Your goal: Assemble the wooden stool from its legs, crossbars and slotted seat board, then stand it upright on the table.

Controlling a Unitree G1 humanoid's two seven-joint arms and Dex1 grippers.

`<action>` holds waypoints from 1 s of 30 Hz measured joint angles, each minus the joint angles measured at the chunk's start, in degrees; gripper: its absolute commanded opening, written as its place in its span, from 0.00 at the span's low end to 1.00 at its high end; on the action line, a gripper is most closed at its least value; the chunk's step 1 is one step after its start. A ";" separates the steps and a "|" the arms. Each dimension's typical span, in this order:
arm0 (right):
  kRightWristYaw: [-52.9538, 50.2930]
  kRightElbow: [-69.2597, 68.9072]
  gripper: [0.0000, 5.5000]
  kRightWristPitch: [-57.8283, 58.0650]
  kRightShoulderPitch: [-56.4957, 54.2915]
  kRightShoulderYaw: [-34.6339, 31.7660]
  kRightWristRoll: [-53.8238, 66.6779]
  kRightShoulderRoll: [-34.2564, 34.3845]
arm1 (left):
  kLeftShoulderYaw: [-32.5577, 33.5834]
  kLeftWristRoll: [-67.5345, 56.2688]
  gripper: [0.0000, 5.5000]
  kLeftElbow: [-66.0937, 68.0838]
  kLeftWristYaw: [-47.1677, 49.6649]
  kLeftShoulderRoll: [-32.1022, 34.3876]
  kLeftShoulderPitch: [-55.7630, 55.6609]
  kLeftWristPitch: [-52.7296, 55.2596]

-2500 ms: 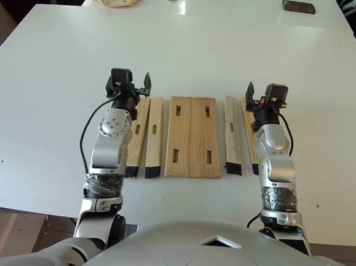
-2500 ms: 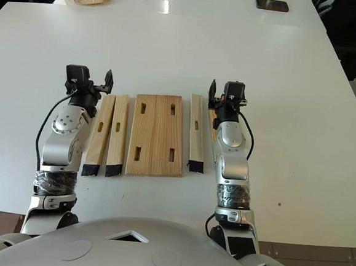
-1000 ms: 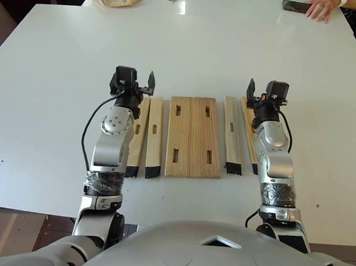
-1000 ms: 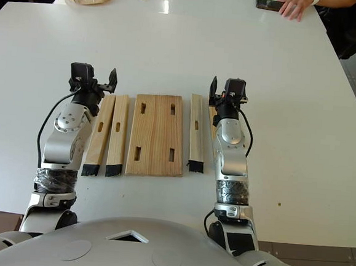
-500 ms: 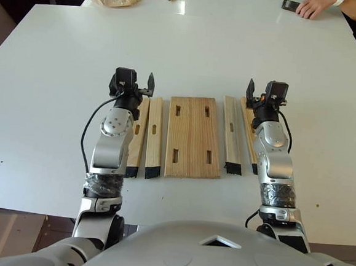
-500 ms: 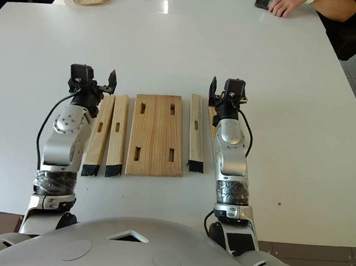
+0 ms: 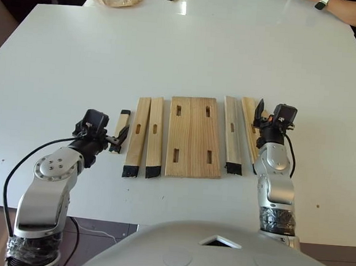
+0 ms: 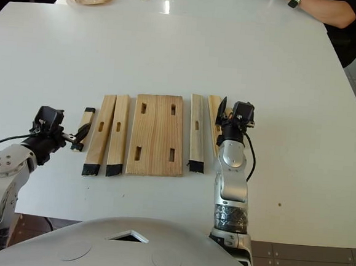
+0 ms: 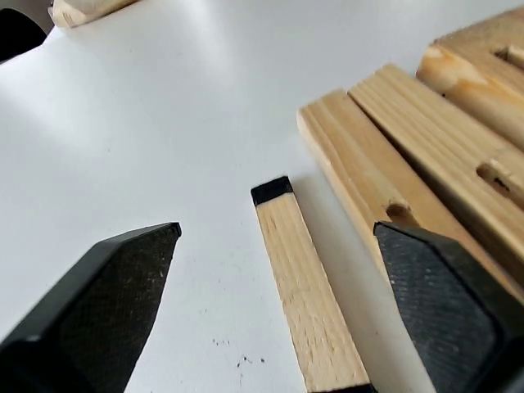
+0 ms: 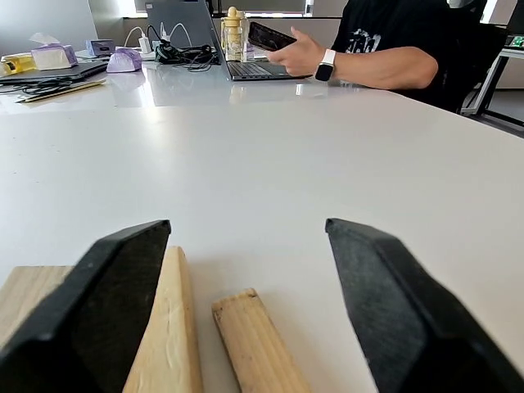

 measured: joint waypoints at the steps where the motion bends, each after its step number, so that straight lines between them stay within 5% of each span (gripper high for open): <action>1: -0.11 -0.18 0.64 0.00 0.00 -0.01 0.00 0.00 | 0.10 -0.49 0.68 0.11 -0.30 -0.01 0.01 0.58; 17: -0.15 -0.70 0.64 0.14 0.11 -0.42 0.00 -0.05 | -0.46 -2.57 0.64 3.19 -1.19 0.67 2.86 5.25; 30: 1.17 0.95 0.64 0.55 -3.93 -0.86 0.23 -0.93 | 3.51 -7.25 0.28 7.52 0.53 -2.13 1.16 6.61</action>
